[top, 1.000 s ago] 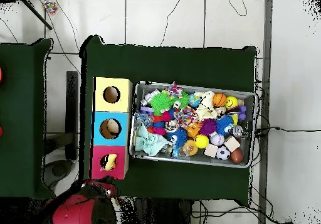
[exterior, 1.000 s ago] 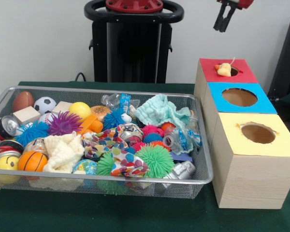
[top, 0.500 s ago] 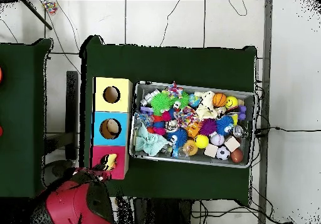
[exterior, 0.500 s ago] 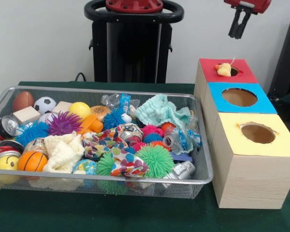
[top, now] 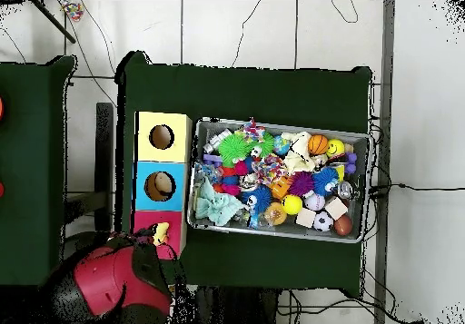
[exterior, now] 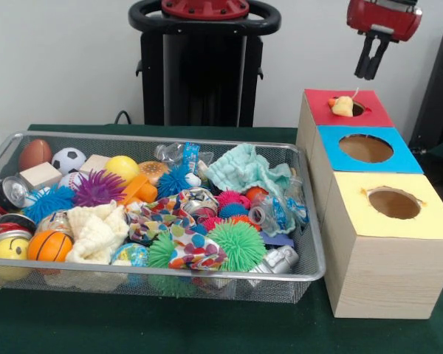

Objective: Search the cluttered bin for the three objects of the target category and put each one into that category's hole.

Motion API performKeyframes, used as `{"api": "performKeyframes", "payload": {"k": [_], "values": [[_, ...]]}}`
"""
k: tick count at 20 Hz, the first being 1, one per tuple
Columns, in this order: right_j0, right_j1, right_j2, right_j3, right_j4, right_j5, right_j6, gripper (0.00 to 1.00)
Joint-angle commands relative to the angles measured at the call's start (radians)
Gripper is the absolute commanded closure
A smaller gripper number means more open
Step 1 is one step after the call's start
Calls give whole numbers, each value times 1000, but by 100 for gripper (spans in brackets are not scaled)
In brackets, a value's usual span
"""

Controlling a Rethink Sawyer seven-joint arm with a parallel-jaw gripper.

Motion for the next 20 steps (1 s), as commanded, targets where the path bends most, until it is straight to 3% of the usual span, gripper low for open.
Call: {"api": "performKeyframes", "payload": {"k": [1,5,10,16,20], "values": [[-86,78,129,28,-32,-141,19,100],[-113,128,138,60,-53,-239,43,100],[-133,147,135,84,-70,-263,30,100],[-221,175,214,120,-92,-335,4,100],[-245,178,216,139,-119,-369,14,100]]}}
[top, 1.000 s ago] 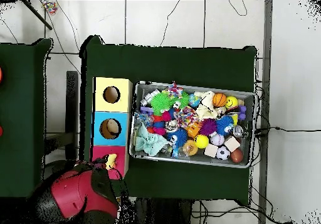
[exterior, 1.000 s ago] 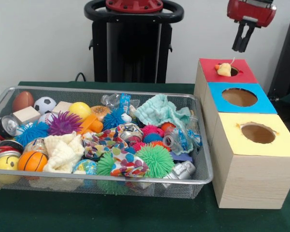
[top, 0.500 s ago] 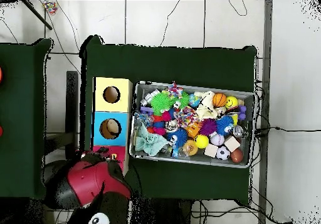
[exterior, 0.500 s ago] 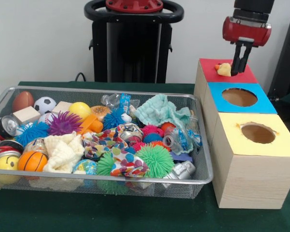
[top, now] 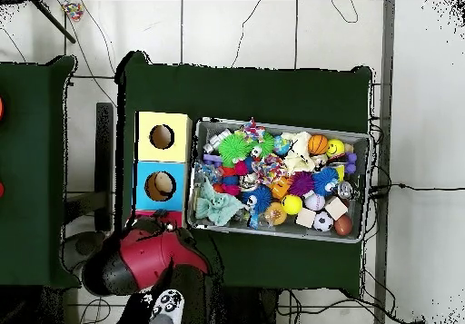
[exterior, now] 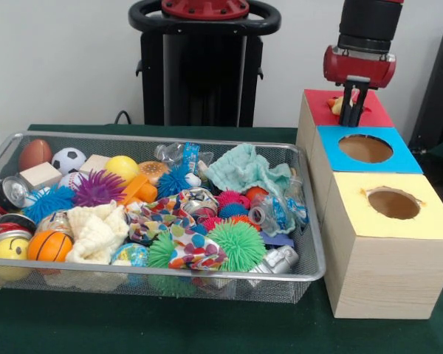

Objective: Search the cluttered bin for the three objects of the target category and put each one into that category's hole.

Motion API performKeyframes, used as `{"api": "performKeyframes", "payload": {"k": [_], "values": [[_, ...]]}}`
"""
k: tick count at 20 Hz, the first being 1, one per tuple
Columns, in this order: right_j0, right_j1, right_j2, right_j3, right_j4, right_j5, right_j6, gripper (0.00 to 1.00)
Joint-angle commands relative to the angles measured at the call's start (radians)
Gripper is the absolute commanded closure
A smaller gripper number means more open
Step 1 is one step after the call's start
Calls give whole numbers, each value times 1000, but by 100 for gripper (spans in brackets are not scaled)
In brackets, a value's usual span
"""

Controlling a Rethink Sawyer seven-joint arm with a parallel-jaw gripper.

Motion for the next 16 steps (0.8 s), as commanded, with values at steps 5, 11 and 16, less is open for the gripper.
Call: {"api": "performKeyframes", "payload": {"k": [5,11,16], "values": [[47,78,-28,55,-98,-73,73,100],[266,135,-223,36,-44,-103,160,100],[252,98,-171,92,-18,-144,144,100]]}}
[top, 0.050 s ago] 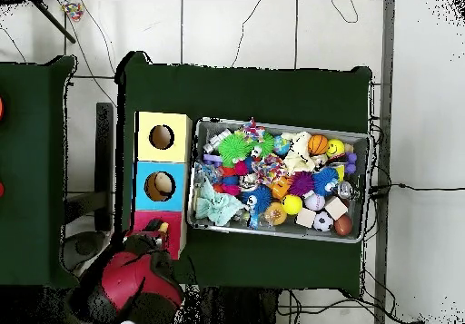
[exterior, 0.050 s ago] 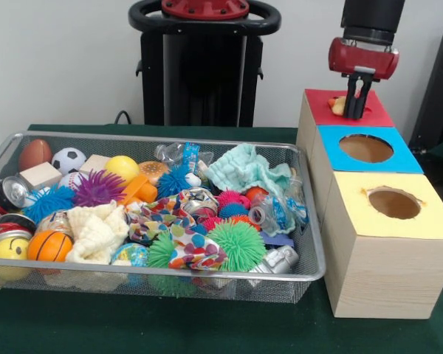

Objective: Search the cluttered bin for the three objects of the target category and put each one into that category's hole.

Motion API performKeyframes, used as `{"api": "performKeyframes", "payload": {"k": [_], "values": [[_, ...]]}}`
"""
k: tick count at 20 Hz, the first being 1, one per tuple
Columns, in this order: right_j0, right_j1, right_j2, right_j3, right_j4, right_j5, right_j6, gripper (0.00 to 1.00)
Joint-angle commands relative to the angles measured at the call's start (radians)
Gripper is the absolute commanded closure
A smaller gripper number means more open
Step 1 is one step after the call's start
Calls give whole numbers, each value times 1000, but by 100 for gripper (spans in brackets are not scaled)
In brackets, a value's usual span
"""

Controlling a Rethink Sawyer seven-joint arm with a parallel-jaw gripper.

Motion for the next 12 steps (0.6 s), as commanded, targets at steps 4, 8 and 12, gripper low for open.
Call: {"api": "performKeyframes", "payload": {"k": [4,8,12], "values": [[-6,54,26,121,-8,-68,139,100],[-104,28,110,172,-26,-64,110,100],[-219,1,195,203,-59,-64,68,100]]}}
